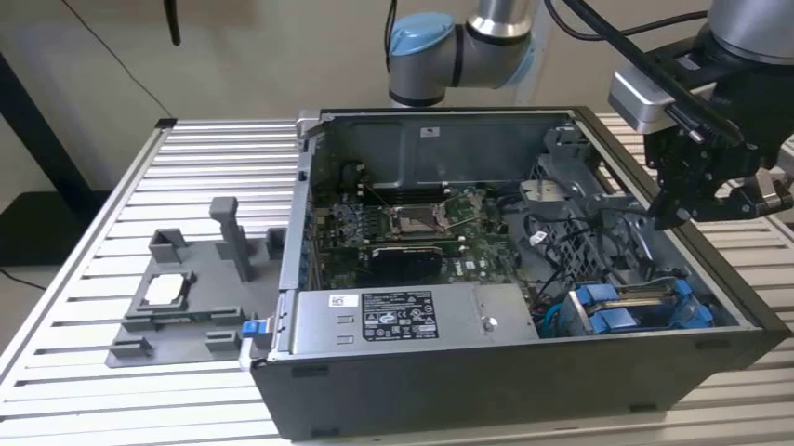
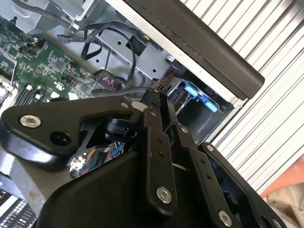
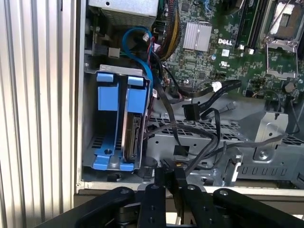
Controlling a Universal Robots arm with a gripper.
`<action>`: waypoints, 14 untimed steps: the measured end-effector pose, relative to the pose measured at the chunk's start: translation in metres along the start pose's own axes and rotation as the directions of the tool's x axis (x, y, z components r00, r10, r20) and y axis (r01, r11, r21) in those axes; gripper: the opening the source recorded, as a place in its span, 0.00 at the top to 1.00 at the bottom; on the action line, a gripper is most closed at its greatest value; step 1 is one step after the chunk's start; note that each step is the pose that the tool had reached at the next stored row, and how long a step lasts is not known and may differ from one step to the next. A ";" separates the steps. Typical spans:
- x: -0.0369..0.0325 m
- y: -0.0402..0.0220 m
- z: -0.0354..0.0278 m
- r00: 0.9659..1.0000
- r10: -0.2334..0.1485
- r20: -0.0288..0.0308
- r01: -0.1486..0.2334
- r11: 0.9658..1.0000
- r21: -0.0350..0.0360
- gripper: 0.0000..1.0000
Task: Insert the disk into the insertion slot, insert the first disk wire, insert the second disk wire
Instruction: 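Insert the first disk wire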
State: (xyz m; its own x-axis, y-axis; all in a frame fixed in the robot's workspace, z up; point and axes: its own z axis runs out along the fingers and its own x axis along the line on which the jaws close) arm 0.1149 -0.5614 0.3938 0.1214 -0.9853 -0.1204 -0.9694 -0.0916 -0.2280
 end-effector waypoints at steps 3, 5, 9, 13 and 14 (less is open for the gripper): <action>0.0000 -0.0001 0.0000 1.000 0.000 0.000 0.000 1.000 0.000 0.80; 0.0000 -0.0001 0.0000 1.000 0.000 0.000 0.000 1.000 0.000 0.80; 0.0000 -0.0001 0.0001 1.000 0.000 0.000 0.000 1.000 0.000 0.80; 0.0000 -0.0001 0.0002 1.000 0.000 -0.001 0.000 1.000 0.000 0.80; 0.0000 -0.0001 0.0002 1.000 -0.001 -0.003 0.001 1.000 0.000 0.80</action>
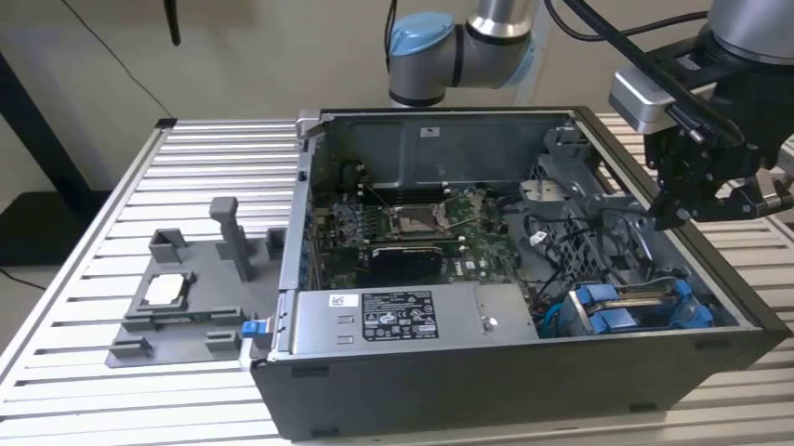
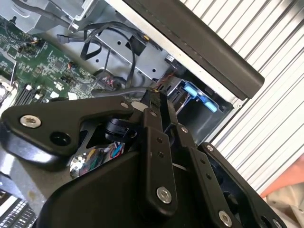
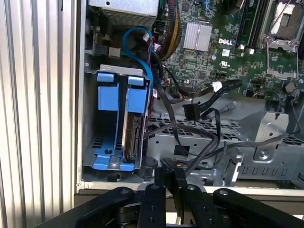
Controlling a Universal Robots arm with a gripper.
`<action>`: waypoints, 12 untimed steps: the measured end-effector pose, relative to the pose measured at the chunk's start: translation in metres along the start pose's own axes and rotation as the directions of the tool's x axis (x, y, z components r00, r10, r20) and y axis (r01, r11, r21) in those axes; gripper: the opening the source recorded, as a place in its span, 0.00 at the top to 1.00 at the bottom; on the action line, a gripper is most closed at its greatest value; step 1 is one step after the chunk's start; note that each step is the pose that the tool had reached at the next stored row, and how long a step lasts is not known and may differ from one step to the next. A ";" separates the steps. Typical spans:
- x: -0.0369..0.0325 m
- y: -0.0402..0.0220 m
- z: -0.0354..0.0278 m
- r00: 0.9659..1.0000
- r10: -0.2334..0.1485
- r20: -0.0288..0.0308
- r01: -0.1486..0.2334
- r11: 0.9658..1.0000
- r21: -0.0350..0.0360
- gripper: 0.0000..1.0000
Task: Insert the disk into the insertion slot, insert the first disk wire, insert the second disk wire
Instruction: 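Insert the first disk wire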
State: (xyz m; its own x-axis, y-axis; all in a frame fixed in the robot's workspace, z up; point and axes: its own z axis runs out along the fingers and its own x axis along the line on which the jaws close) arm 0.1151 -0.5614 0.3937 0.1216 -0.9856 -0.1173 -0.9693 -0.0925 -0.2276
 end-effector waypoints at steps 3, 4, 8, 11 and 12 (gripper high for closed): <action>0.0004 0.0002 0.0001 1.000 -0.001 -0.007 0.001 1.000 -0.002 0.80; 0.0009 0.0002 -0.0001 1.000 -0.002 -0.009 0.002 1.000 -0.003 0.80; 0.0045 0.0006 0.0002 1.000 -0.003 -0.016 0.003 1.000 -0.006 0.80; 0.0084 0.0009 0.0001 1.000 -0.004 -0.022 0.004 1.000 -0.009 0.80; 0.0098 0.0011 0.0001 1.000 -0.005 -0.024 0.004 1.000 -0.010 0.80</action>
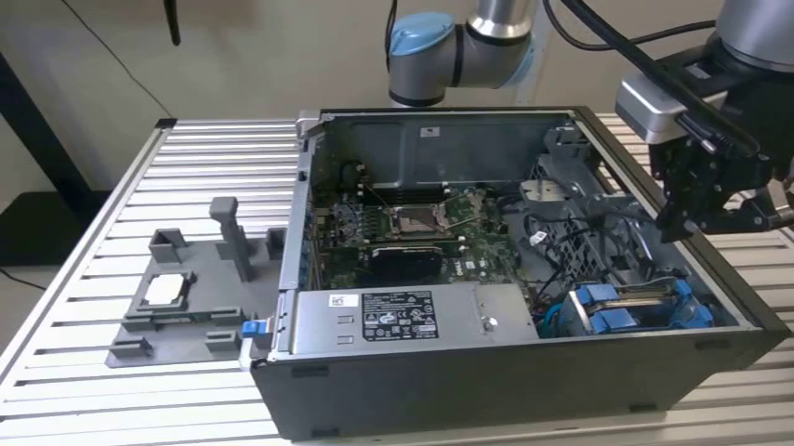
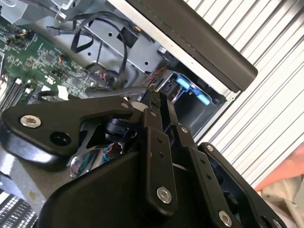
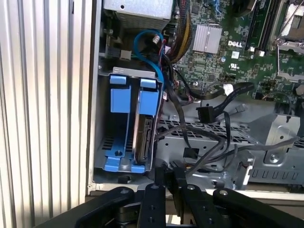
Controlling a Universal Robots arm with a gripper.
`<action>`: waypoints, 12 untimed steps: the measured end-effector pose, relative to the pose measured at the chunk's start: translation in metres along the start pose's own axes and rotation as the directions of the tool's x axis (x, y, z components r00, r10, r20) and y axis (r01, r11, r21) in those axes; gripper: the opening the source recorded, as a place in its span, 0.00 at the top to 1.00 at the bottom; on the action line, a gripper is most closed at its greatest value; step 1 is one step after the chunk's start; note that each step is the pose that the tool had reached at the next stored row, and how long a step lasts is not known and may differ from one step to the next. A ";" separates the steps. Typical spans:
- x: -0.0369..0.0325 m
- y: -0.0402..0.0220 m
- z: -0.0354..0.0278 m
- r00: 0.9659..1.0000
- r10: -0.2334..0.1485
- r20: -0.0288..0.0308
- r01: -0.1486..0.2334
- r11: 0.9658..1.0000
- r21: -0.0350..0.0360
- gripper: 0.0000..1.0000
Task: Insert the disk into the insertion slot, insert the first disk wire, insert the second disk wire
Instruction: 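Insert the first disk wire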
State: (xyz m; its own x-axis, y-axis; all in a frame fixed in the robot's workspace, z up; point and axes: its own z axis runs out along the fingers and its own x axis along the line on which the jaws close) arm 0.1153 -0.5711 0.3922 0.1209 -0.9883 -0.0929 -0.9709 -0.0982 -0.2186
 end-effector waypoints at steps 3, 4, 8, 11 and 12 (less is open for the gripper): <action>0.0041 0.0005 0.0000 1.000 -0.001 -0.006 0.001 1.000 -0.003 0.80; 0.0053 0.0006 0.0000 1.000 -0.001 -0.008 0.001 1.000 -0.004 0.80; 0.0088 0.0009 0.0005 1.000 -0.004 -0.020 0.003 1.000 -0.010 0.80; 0.0104 0.0011 0.0007 1.000 -0.005 -0.029 0.005 1.000 -0.015 0.80; 0.0107 0.0010 0.0008 0.999 -0.006 -0.032 0.005 1.000 -0.017 0.80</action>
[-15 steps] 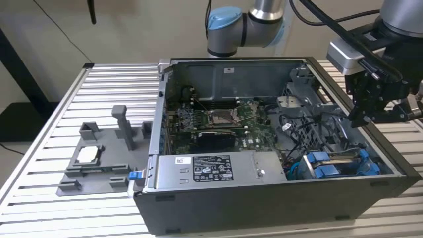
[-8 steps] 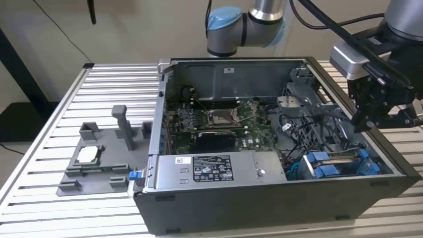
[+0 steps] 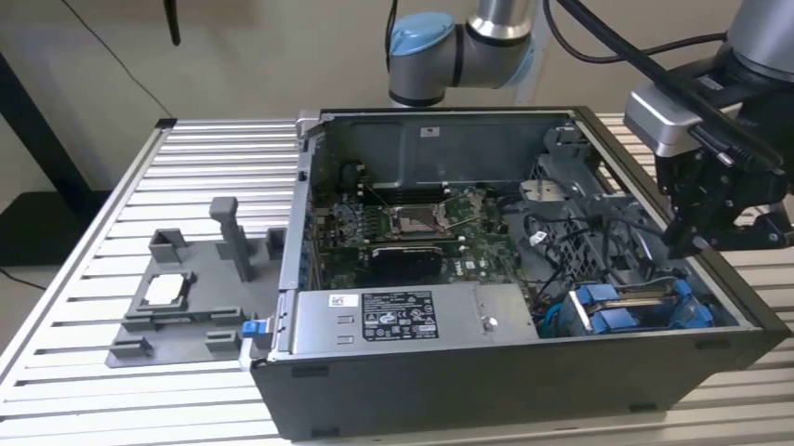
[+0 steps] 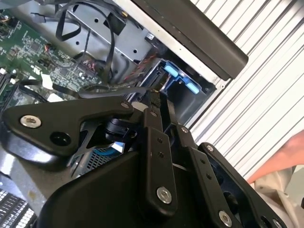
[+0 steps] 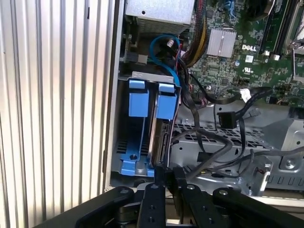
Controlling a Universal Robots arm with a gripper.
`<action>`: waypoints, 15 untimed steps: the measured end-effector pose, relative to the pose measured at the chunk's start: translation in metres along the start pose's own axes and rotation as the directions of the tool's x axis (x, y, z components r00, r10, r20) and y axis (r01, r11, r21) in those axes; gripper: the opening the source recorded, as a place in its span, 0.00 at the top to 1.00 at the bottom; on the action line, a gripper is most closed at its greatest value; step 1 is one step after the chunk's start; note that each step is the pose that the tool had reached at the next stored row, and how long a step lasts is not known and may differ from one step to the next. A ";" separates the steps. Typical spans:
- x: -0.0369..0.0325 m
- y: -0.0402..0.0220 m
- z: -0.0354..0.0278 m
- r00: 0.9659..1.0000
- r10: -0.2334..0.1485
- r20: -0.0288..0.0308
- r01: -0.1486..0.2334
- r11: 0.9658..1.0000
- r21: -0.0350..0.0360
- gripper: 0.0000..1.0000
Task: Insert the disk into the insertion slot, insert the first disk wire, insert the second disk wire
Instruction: 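Insert the first disk wire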
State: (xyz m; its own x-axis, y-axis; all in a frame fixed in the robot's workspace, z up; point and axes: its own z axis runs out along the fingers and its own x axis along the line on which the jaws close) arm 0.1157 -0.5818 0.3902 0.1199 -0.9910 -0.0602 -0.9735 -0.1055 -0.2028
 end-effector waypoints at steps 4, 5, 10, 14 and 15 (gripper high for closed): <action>0.0007 0.0001 0.0020 1.000 -0.001 -0.008 0.001 1.000 -0.007 0.80; 0.0008 0.0001 0.0029 1.000 -0.001 -0.008 0.001 1.000 -0.009 0.80; 0.0012 0.0006 0.0086 1.000 0.000 -0.008 0.000 1.000 -0.021 0.80; 0.0014 0.0016 0.0140 1.000 0.020 -0.011 -0.020 0.999 -0.025 0.80; 0.0014 0.0019 0.0152 0.999 0.030 -0.013 -0.030 0.999 -0.026 0.80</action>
State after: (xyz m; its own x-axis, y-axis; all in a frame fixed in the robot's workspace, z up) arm 0.1170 -0.5821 0.3748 0.0885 -0.9946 -0.0534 -0.9814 -0.0779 -0.1754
